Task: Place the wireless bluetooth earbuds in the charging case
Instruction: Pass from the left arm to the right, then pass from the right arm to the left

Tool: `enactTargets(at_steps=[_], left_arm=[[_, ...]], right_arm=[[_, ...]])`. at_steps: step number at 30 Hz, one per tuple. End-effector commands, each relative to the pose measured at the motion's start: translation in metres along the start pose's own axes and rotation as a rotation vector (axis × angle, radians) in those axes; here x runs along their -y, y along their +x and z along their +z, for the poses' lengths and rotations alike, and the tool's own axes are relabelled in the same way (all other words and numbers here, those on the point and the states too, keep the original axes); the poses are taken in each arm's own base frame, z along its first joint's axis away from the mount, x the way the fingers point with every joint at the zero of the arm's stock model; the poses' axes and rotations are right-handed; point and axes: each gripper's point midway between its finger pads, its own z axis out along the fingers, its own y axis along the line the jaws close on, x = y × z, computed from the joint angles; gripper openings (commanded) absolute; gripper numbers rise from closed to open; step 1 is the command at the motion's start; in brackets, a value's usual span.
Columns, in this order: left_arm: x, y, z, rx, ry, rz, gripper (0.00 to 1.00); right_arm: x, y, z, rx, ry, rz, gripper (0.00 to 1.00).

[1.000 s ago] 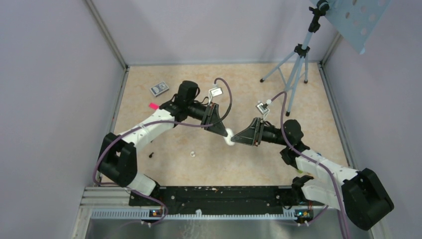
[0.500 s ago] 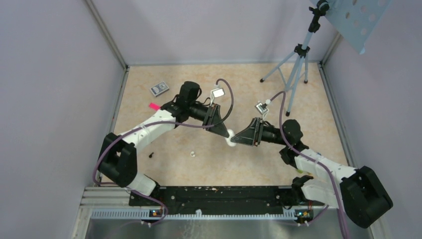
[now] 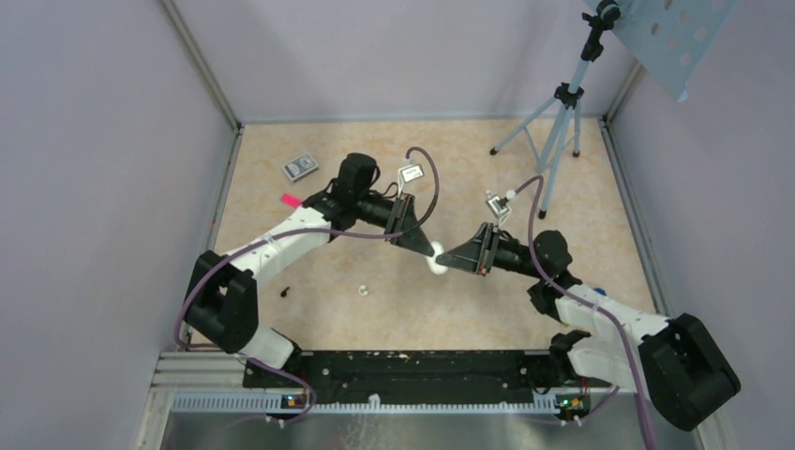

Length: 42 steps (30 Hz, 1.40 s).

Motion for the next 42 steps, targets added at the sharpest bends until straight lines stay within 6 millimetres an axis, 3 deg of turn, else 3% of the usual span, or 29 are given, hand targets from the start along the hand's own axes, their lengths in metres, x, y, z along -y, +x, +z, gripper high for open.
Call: enactTargets(at_steps=[1, 3, 5, 12, 16, 27, 31, 42], left_arm=[[-0.016, -0.037, -0.013, 0.198, -0.148, 0.033, 0.41], [-0.028, -0.039, -0.018, 0.260, -0.179, -0.001, 0.70], [-0.034, -0.040, -0.022, 0.316, -0.226, -0.012, 0.83], [-0.042, -0.042, -0.039, 0.531, -0.332, 0.007, 0.91], [-0.021, -0.035, -0.038, 0.532, -0.262, 0.119, 0.96], [-0.001, -0.025, -0.011, 0.440, -0.053, 0.016, 0.99], [-0.006, -0.021, 0.002, 0.370, 0.010, -0.010, 0.99], [0.002, -0.028, 0.010, 0.399, 0.118, -0.063, 0.65]], right_arm=[[-0.002, -0.024, -0.010, 0.210, 0.005, -0.025, 0.00], [0.004, -0.026, -0.014, 0.246, 0.022, -0.013, 0.00], [0.006, -0.028, -0.015, 0.270, 0.030, 0.000, 0.00], [0.011, -0.040, -0.026, 0.388, 0.060, 0.056, 0.00], [0.015, -0.044, -0.029, 0.417, 0.108, 0.058, 0.00], [0.003, -0.043, -0.025, 0.395, 0.024, 0.093, 0.00], [-0.002, -0.042, -0.018, 0.353, -0.001, 0.080, 0.00], [-0.003, -0.043, -0.012, 0.327, -0.016, 0.078, 0.00]])
